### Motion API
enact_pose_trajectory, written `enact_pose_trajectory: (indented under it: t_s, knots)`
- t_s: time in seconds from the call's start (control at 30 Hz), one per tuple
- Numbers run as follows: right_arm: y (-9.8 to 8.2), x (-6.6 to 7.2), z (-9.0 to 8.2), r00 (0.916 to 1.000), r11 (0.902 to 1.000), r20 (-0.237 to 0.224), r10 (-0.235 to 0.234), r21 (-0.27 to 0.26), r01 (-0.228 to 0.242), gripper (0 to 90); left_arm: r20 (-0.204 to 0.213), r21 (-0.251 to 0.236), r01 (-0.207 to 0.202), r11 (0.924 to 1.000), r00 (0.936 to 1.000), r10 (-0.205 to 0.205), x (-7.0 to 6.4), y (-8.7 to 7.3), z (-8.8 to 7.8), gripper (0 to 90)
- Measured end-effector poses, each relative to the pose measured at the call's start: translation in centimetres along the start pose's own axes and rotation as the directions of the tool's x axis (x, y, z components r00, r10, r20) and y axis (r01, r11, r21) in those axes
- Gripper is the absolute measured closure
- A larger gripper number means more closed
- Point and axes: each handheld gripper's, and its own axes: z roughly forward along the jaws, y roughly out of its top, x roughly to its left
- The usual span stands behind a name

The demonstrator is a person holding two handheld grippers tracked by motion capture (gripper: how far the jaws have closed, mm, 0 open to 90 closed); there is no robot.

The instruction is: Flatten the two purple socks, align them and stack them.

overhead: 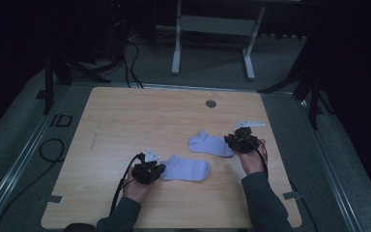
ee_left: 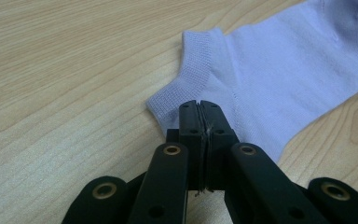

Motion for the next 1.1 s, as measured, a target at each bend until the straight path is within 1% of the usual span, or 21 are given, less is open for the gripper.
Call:
enact_pose_trajectory:
  t_s: [0.07,0.1,0.17,0.23,0.4,0.43,0.47,0.6,0.63,0.67,0.7,0.73,0.77,0.8,0.83,0.87,0.9,0.93,1.03,1.07,1.1]
  knots:
    - [0.5,0.8,0.7,0.9983,0.9988,-0.034,-0.047,0.016,0.047,69.7,0.0,0.0,-0.001,1.0,1.0,0.001,0.0,0.0,0.0,87.9]
    - [0.7,1.2,1.0,0.9963,0.9969,-0.043,-0.074,0.024,0.075,68.5,0.0,0.001,-0.002,1.0,1.0,0.002,0.0,0.0,0.0,87.8]
    - [1.0,1.9,1.9,0.9925,0.9927,-0.058,-0.108,0.048,0.111,64.0,0.001,0.0,-0.002,1.0,1.0,0.002,0.0,0.0,0.0,87.4]
    - [1.1,2.4,2.8,0.9904,0.9899,-0.07,-0.12,0.068,0.124,62.5,0.002,0.0,-0.002,1.0,1.0,0.002,0.0,0.0,0.0,87.3]
    - [1.1,3.4,4.6,0.9859,0.9848,-0.087,-0.143,0.086,0.151,58.6,0.003,-0.001,0.0,1.0,1.0,0.0,0.0,0.0,0.0,87.1]
    - [1.2,3.7,5.1,0.9825,0.9817,-0.095,-0.16,0.089,0.168,58.1,0.002,-0.001,0.0,1.0,1.0,0.0,0.0,0.0,0.0,87.1]
    - [1.2,3.7,5.2,0.9816,0.9806,-0.097,-0.165,0.091,0.173,57.9,0.003,-0.001,-0.001,1.0,1.0,0.001,0.0,0.0,0.0,86.9]
    - [1.6,4.1,6.5,0.9702,0.9709,-0.132,-0.203,0.102,0.217,54.6,0.004,0.0,0.0,1.0,1.0,0.0,0.0,0.0,0.0,86.5]
    - [1.6,4.1,6.5,0.9702,0.9709,-0.132,-0.203,0.102,0.217,54.6,0.004,0.0,0.0,1.0,1.0,0.0,0.0,0.0,0.0,86.5]
    - [1.7,4.2,7.3,0.9639,0.9656,-0.152,-0.218,0.11,0.236,52.3,0.005,0.0,0.0,1.0,1.0,0.0,0.0,0.0,0.0,86.4]
    - [1.7,4.2,7.3,0.9639,0.9656,-0.152,-0.218,0.11,0.236,52.3,0.005,0.0,0.0,1.0,1.0,0.0,0.0,0.0,0.0,86.4]
    - [1.7,4.4,8.1,0.9602,0.9603,-0.166,-0.225,0.129,0.247,50.3,0.006,0.001,0.0,1.0,1.0,0.0,0.0,0.0,0.0,86.3]
    - [1.7,4.4,8.1,0.9602,0.9603,-0.166,-0.225,0.129,0.247,50.3,0.006,0.001,0.0,1.0,1.0,0.0,0.0,0.0,0.0,86.3]
    - [1.7,4.4,8.8,0.9592,0.9544,-0.164,-0.23,0.155,0.255,49.0,0.006,0.001,0.0,1.0,1.0,0.0,0.0,0.0,0.0,86.1]
    - [1.7,4.4,8.8,0.9592,0.9544,-0.164,-0.23,0.155,0.255,49.0,0.006,0.001,0.0,1.0,1.0,0.0,0.0,0.0,0.0,85.9]
    - [1.6,4.2,9.3,0.9667,0.9611,-0.164,-0.197,0.163,0.223,48.8,0.005,0.001,0.0,1.0,1.0,0.0,-0.1,0.0,0.0,85.6]
    - [1.6,4.2,9.3,0.9667,0.9611,-0.164,-0.197,0.163,0.223,48.8,0.005,0.001,0.0,1.0,1.0,0.0,-0.1,0.0,0.0,85.4]
    - [1.6,4.2,9.3,0.9698,0.9633,-0.16,-0.185,0.166,0.211,49.2,0.004,0.001,0.0,1.0,1.0,0.0,-0.1,0.0,0.0,85.4]
    - [1.6,4.4,9.3,0.9703,0.9606,-0.143,-0.195,0.172,0.218,49.6,0.001,0.002,0.002,1.0,1.0,-0.002,-0.2,0.0,0.0,85.2]
    - [1.6,4.4,9.2,0.9729,0.9624,-0.135,-0.188,0.172,0.21,52.8,-0.002,0.004,0.0,1.0,1.0,0.0,-0.2,0.0,-0.1,85.2]
    - [1.6,4.4,9.2,0.9729,0.9624,-0.135,-0.188,0.172,0.21,52.8,-0.002,0.004,0.0,1.0,1.0,0.0,-0.2,0.0,-0.1,85.2]
